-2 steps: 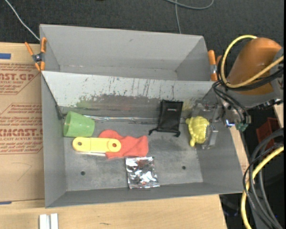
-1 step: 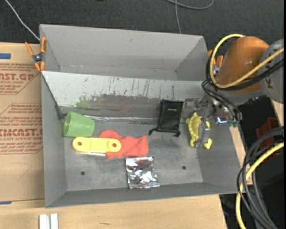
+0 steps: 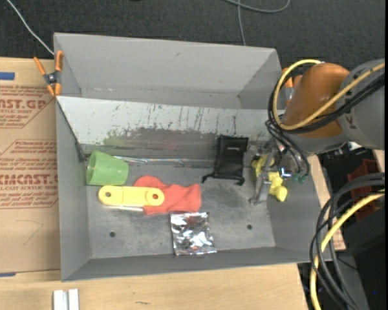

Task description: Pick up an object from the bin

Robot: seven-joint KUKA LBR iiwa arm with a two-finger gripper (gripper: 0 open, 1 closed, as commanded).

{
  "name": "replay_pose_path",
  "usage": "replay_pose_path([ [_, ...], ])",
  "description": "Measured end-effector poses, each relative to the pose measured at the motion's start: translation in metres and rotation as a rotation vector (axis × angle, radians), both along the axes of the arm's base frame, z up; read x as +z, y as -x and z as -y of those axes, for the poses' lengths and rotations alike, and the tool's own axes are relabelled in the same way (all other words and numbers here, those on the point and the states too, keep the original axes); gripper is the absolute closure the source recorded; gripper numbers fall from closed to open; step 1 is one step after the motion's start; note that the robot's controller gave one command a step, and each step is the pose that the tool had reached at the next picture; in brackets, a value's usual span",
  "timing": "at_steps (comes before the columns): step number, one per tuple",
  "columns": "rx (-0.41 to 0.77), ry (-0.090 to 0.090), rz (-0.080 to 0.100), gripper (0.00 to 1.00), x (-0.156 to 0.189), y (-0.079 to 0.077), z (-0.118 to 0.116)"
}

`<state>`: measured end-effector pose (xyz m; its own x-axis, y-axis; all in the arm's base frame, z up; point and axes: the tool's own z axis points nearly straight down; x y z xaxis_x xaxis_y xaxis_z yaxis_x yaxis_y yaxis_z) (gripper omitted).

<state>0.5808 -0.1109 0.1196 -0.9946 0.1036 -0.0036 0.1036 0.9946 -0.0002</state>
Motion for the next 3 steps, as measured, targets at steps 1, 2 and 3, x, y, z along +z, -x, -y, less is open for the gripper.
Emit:
replay_pose_path([
  [1, -0.029, -0.005, -0.004, 0.0, 0.004, 0.014, -0.066],
  [2, -0.17, -0.002, 0.005, 0.0, -0.04, -0.008, -0.042],
  [3, -0.203, -0.006, -0.002, 1.0, -0.05, 0.026, -0.147],
])
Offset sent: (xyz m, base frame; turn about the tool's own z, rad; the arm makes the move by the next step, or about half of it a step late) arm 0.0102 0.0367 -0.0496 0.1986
